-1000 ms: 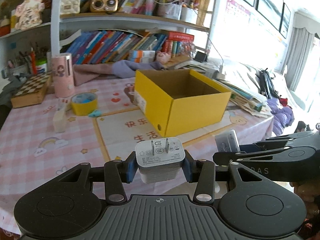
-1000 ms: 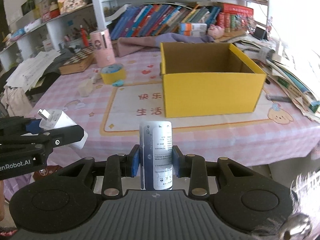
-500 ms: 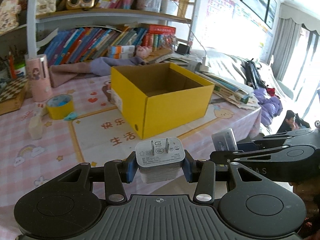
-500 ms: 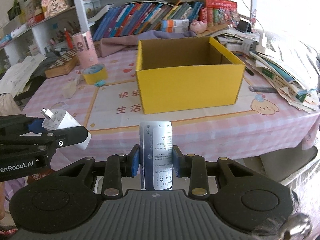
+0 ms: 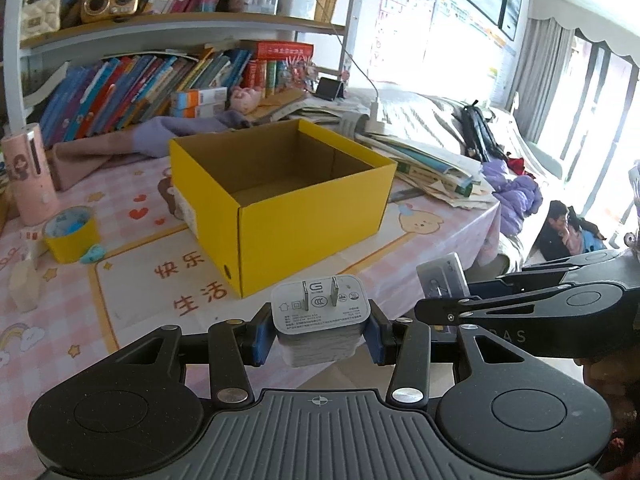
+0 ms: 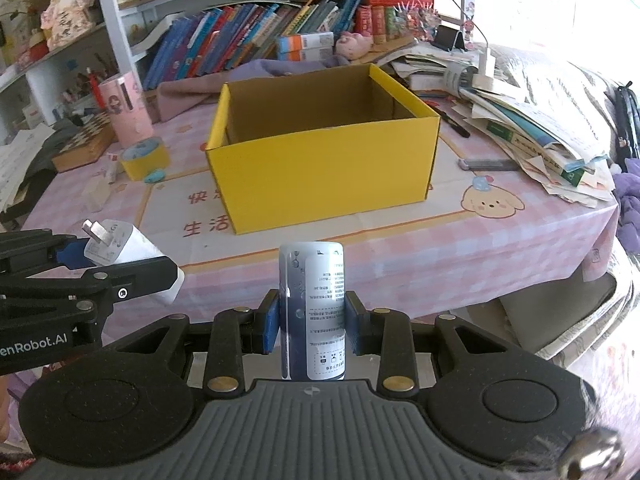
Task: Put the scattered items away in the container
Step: 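Lift and carry the tube and charger in both grippers toward the yellow box, then lower both held items over the open yellow box, then open the left gripper dropping the charger while the right gripper releases the tube into the box, then withdraw both open grippers from the box back toward the table items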
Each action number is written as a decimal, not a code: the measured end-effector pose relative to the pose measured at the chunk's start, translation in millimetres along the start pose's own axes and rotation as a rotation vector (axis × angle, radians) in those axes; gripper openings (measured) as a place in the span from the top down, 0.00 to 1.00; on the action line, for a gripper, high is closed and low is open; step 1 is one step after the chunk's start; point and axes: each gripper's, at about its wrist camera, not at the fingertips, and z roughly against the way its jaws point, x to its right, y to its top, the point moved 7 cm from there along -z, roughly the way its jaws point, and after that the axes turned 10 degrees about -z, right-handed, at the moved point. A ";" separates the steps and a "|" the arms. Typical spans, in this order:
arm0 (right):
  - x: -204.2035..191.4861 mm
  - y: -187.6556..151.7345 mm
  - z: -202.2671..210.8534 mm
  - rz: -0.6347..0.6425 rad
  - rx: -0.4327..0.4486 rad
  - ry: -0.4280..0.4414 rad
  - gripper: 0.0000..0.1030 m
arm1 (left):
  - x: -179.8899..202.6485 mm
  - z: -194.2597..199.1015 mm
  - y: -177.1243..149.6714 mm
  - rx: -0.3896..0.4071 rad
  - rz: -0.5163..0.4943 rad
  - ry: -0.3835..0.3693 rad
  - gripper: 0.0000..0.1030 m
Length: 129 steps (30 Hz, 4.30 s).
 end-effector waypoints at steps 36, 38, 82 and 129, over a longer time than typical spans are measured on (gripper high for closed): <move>6.3 132.2 -32.4 0.079 0.163 0.071 0.70 | -27.0 -51.0 99.2 0.157 -0.075 0.044 0.57; 6.4 147.7 -34.2 0.094 0.179 0.091 0.70 | -30.2 -55.6 107.4 0.164 -0.069 0.058 0.57; 24.1 178.8 -218.6 0.391 -0.222 0.233 0.70 | -56.9 -191.2 96.0 -0.154 -0.034 0.278 0.56; 11.3 131.7 -48.1 0.125 0.224 0.098 0.60 | -35.4 -22.6 53.0 0.122 -0.011 0.335 0.18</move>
